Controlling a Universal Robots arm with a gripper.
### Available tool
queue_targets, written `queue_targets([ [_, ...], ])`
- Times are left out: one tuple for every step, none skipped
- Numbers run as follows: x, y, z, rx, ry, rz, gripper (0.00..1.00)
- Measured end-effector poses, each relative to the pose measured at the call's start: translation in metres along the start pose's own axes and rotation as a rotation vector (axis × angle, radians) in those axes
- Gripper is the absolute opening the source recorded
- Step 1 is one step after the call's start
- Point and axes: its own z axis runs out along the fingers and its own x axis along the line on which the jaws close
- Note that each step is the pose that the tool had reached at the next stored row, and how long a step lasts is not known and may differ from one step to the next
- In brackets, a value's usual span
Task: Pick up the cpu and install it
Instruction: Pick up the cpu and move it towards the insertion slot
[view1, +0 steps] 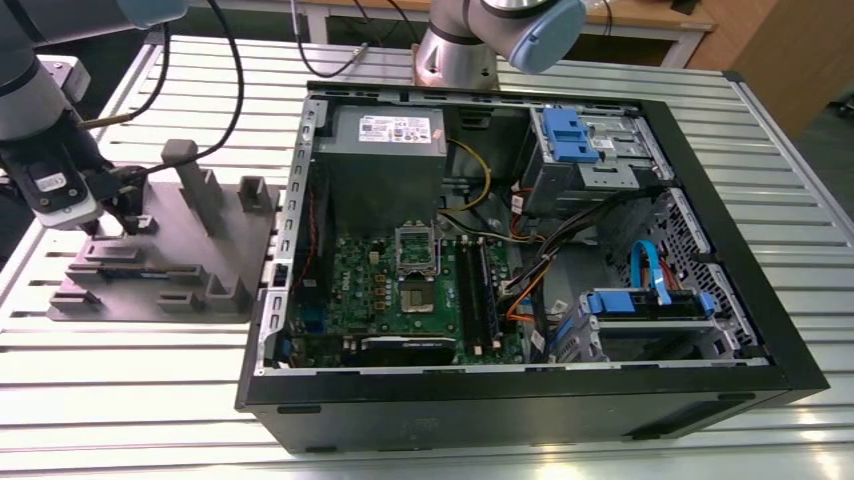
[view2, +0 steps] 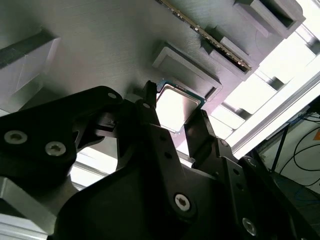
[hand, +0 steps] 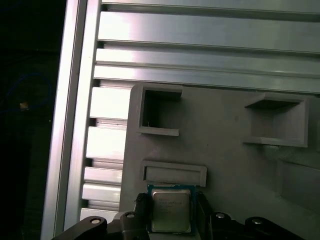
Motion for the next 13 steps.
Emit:
queue_targets([
  [0.0,0.0,-0.0001,0.0001,0.0001,0.0,0.47],
  [0.0,0.0,-0.0001,0.0001,0.0002,0.0,0.47],
  [0.0,0.0,-0.0002,0.0002,0.0003,0.0,0.47],
  [0.0001,0.0,-0.0002,0.0002,0.0003,0.0,0.47],
  [0.0,0.0,-0.0002,0.0001,0.0003,0.0,0.47],
  [0.0,0.0,-0.0002,0.0002,0.0003,0.0,0.47],
  [0.0,0.0,-0.0003,0.0002,0.0003,0.0,0.47],
  [0.0001,0.0,-0.0005,0.0002,0.0004,0.0,0.47],
  [0.0001,0.0,-0.0007,0.0002,0.0004,0.0,0.47],
  [0.0001,0.0,-0.0009,0.0002,0.0004,0.0,0.47],
  [0.0001,0.0001,-0.0013,0.0002,0.0004,0.0,0.47],
  [0.0001,0.0001,-0.0015,0.0002,0.0003,0.0,0.47],
  [0.0001,0.0001,-0.0017,0.0002,0.0003,0.0,0.47],
])
